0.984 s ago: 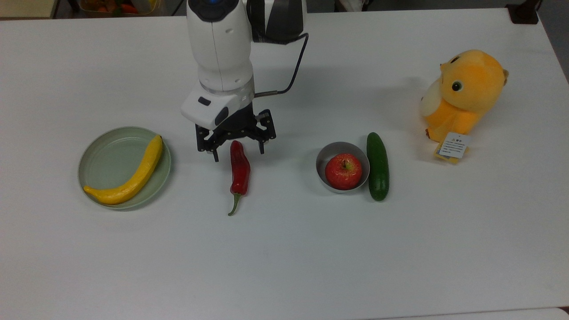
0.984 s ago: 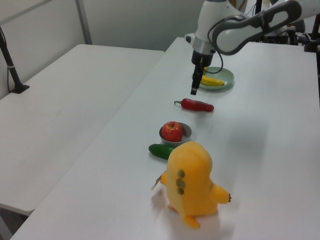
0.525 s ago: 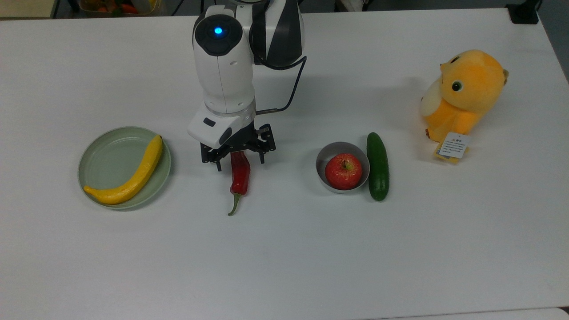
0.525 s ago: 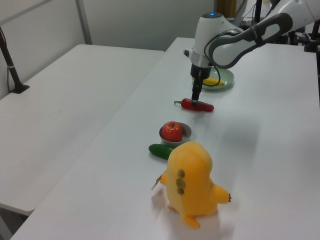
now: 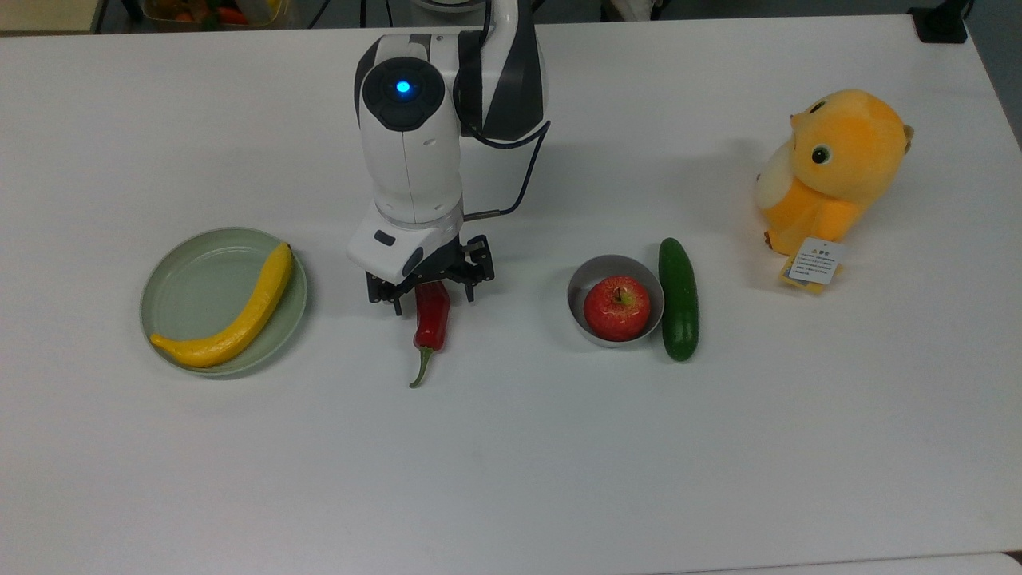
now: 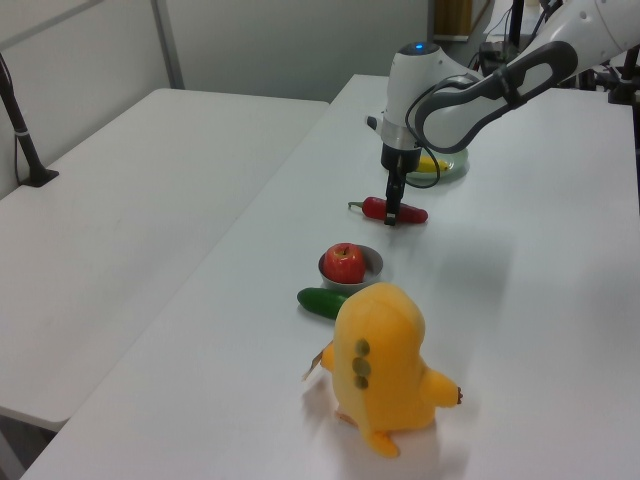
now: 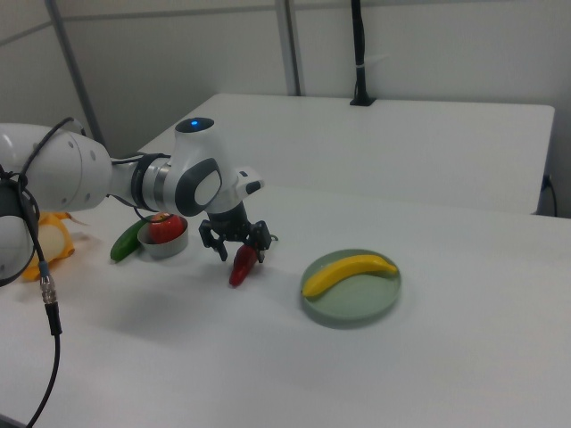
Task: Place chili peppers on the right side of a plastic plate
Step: 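Close the gripper on the red chili pepper's stem end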
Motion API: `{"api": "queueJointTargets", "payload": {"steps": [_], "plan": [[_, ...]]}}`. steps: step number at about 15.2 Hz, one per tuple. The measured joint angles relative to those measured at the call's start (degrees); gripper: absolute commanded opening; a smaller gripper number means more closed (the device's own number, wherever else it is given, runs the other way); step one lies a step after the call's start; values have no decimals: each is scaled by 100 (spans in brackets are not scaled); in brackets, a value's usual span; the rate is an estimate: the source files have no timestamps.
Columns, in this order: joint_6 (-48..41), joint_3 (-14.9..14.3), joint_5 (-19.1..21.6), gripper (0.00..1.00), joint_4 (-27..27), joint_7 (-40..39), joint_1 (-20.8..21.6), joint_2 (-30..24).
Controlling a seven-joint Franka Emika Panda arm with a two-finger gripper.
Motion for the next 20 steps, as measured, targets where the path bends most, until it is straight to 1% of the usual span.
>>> {"api": "queueJointTargets", "payload": {"steps": [1,3,6,7,14,20], "plan": [[0,0,-11,63,0,0,1,6],[0,0,-64,46,0,0,0,11],[1,0,-91,16,0,0,0,11],[1,0,-92,10,2,0,0,10],[1,0,-93,0,3,0,0,11],[1,0,-93,0,9,0,0,11]]}}
